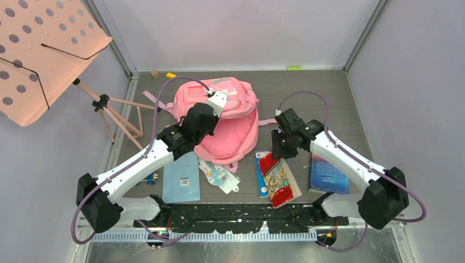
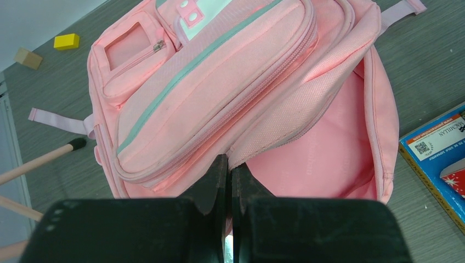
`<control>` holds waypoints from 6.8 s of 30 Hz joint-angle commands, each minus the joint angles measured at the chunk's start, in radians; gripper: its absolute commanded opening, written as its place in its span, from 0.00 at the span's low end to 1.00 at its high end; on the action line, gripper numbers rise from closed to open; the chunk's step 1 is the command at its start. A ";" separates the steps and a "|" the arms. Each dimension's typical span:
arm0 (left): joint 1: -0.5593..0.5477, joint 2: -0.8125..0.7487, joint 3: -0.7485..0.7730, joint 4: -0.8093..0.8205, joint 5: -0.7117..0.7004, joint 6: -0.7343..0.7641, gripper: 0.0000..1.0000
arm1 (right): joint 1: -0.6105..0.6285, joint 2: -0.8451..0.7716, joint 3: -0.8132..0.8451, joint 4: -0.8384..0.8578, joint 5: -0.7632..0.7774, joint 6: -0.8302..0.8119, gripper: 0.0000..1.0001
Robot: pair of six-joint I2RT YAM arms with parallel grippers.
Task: Pack the student bag
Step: Pick up the book from the center of the board, then place the book in the student bag, then pick up the book from the center of the board.
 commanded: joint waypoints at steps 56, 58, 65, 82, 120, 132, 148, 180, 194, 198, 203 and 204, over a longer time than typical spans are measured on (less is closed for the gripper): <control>0.007 -0.079 0.006 0.080 0.119 -0.093 0.00 | 0.209 0.388 -0.143 1.614 0.697 1.032 0.01; 0.007 -0.078 0.007 0.080 0.119 -0.094 0.00 | 0.209 0.422 -0.130 1.664 0.719 1.014 0.01; 0.007 -0.075 0.007 0.079 0.122 -0.098 0.00 | 0.197 0.526 -0.100 1.800 0.774 1.029 0.01; 0.007 -0.072 0.007 0.079 0.128 -0.104 0.00 | 0.197 0.758 0.091 1.843 0.884 1.005 0.01; 0.007 -0.055 0.004 0.077 0.082 -0.070 0.00 | 0.294 0.309 -0.256 1.392 0.723 0.763 0.79; 0.007 -0.023 0.004 0.071 0.071 -0.064 0.00 | 0.097 -0.092 -0.261 0.640 0.379 0.551 0.91; 0.007 0.007 0.011 0.062 0.050 -0.052 0.00 | -0.173 -0.145 -0.215 0.023 0.082 0.394 0.91; 0.007 0.008 0.012 0.060 0.061 -0.056 0.00 | 0.113 -0.139 -0.451 0.050 0.029 0.625 0.90; 0.007 0.007 0.013 0.059 0.064 -0.058 0.00 | 0.117 -0.332 -0.590 0.175 0.086 0.750 0.25; 0.007 0.004 0.014 0.059 0.066 -0.058 0.00 | 0.117 -0.418 -0.568 0.145 0.127 0.765 0.05; 0.007 0.001 0.016 0.057 0.073 -0.058 0.00 | 0.117 -0.497 -0.501 0.099 0.206 0.771 0.01; 0.007 0.000 0.015 0.057 0.075 -0.059 0.00 | 0.117 -0.517 -0.471 0.090 0.220 0.767 0.01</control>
